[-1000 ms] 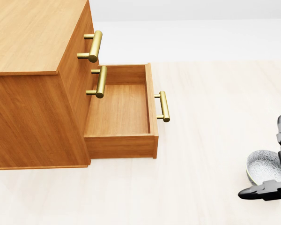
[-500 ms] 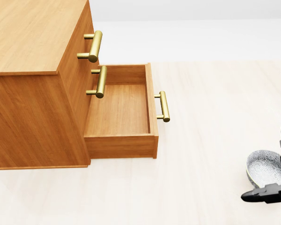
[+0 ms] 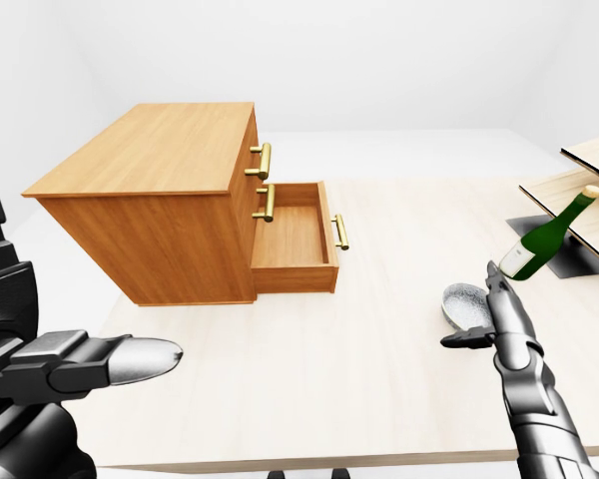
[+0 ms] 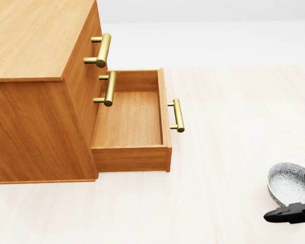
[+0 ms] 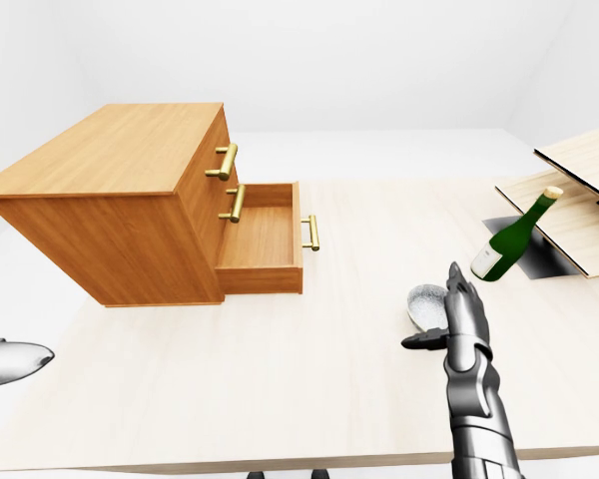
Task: Put the bowl on top of the cabinet.
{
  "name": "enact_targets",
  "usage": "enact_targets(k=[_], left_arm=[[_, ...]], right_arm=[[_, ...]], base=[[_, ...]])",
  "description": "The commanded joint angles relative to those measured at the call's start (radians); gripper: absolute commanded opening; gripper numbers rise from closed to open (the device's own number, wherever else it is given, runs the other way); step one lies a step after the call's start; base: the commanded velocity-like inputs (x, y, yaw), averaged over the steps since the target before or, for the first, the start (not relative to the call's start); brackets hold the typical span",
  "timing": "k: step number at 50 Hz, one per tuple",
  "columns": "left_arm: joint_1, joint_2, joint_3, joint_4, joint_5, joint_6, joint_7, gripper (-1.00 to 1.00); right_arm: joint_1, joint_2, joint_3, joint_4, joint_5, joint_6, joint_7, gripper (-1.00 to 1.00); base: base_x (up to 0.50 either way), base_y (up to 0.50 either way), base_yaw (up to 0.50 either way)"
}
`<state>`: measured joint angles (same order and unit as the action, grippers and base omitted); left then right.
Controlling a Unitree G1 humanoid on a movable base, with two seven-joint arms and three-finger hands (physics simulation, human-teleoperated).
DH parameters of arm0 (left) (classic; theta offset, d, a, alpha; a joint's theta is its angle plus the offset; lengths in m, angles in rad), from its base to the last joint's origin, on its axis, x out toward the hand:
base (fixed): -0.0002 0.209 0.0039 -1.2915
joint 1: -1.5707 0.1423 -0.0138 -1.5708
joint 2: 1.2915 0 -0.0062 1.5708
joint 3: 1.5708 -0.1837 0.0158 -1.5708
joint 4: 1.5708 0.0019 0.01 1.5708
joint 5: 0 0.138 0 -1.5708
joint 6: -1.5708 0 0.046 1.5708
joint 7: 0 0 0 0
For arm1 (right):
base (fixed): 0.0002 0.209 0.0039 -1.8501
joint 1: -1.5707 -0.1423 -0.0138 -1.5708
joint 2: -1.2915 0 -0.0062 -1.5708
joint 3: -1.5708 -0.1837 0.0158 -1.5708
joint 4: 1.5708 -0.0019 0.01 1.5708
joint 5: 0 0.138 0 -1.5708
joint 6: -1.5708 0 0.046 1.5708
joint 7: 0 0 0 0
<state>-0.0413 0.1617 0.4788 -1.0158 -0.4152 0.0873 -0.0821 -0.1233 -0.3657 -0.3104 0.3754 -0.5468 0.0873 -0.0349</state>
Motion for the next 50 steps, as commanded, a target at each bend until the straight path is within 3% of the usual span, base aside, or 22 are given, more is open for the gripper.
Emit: enact_targets(k=[1,50], left_arm=[[0.003,-0.003,-0.005,0.004,0.008,0.000,-0.005,1.00],[-0.003,-0.003,-0.005,0.002,0.008,0.000,-0.002,1.00]], right_arm=[[-0.009,-0.006,0.013,0.034,-0.004,0.000,-0.018,1.00],[-0.039,-0.023,0.043,0.127,-0.058,0.000,-0.115,1.00]], base=[[0.00,0.00,0.00],[0.00,0.00,0.00]])
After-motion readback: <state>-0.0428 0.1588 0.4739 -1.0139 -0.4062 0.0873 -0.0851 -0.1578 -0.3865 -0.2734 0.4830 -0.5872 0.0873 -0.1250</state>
